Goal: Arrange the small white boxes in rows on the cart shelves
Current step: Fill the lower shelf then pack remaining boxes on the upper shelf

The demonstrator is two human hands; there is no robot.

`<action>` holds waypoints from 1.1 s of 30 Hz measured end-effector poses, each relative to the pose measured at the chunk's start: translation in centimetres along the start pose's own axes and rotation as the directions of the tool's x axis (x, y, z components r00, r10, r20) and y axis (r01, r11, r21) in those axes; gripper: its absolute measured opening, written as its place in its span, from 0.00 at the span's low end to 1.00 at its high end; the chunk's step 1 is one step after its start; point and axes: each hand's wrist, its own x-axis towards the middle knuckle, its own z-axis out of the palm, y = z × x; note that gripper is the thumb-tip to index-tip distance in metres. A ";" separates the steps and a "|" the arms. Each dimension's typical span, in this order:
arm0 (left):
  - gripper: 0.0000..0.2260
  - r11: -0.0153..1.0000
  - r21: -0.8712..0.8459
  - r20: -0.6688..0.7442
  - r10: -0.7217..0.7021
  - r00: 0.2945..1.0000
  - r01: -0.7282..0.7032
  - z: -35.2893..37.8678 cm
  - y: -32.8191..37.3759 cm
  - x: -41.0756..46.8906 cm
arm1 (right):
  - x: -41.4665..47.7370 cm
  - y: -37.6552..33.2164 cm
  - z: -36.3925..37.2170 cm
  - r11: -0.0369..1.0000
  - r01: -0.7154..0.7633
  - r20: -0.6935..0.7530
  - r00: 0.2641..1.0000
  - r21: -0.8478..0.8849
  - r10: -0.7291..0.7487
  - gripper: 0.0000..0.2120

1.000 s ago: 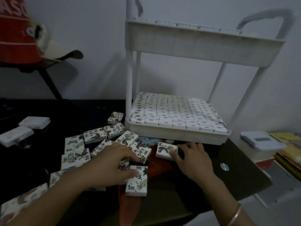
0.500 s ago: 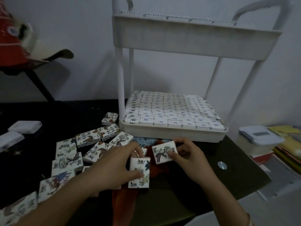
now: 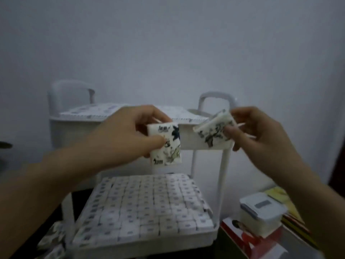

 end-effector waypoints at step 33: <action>0.12 0.998 0.068 0.061 0.010 0.998 -0.014 5.7 3.1 15.7 | 7.1 1.3 -3.2 0.841 0.120 0.412 0.902 -0.528 0.130 0.04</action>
